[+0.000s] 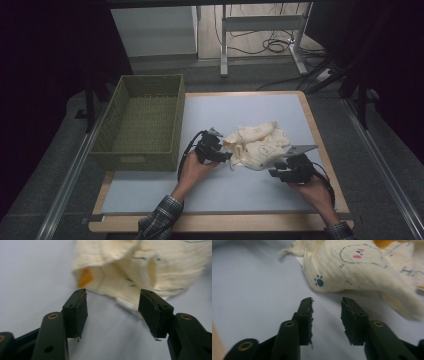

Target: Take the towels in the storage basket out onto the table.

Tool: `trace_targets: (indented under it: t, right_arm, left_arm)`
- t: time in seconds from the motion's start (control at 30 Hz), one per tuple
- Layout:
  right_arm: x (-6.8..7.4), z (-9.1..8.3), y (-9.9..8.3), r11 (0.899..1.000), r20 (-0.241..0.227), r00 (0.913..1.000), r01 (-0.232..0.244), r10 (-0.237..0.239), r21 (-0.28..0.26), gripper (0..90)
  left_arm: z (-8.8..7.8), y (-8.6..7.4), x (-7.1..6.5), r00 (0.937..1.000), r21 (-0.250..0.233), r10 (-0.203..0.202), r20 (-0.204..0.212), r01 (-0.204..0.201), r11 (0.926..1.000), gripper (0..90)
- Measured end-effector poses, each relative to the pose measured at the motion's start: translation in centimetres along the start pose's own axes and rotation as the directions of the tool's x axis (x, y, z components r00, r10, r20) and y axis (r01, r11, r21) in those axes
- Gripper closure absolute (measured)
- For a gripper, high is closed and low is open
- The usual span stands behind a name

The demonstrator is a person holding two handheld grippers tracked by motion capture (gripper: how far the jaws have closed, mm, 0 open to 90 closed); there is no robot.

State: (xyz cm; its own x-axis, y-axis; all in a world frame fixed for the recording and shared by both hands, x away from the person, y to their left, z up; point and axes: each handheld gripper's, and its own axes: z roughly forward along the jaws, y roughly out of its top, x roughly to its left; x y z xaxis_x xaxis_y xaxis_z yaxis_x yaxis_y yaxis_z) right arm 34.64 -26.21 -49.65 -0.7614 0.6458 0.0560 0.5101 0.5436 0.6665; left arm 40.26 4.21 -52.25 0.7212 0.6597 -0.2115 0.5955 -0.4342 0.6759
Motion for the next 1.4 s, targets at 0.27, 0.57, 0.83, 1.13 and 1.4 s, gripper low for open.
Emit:
trace_targets:
  t: [0.27,0.57,0.83,1.13,1.4]
  right_arm:
    - [-0.8,4.2,1.2,0.997,0.02,0.9976,-0.065,0.066,-0.028,64.5]
    - [0.0,2.6,1.7,0.998,0.041,0.9986,-0.03,0.032,-0.057,87.3]
    - [1.0,-4.1,0.5,0.999,0.028,0.999,-0.034,0.034,-0.029,86.1]
    - [0.5,-6.8,-1.8,0.997,0.05,0.9961,-0.072,0.072,-0.009,62.9]
    - [-3.3,-5.6,-2.2,0.99,0.123,0.9821,-0.14,0.143,-0.031,67.3]
  left_arm:
    - [2.4,0.7,-2.1,0.9923,0.015,0.106,-0.065,-0.105,0.9944,39.6]
    - [0.9,0.1,-1.9,0.9959,0.017,0.08,-0.044,-0.079,0.9967,81.4]
    - [-4.6,-2.1,-3.2,0.9954,0.033,0.094,0.022,-0.094,0.995,79.1]
    - [-7.0,-2.0,-2.7,0.9985,-0.012,0.054,-0.009,-0.055,0.9984,46.5]
    - [-2.0,3.4,-1.9,0.9953,-0.009,0.086,-0.045,-0.086,0.9962,55.2]
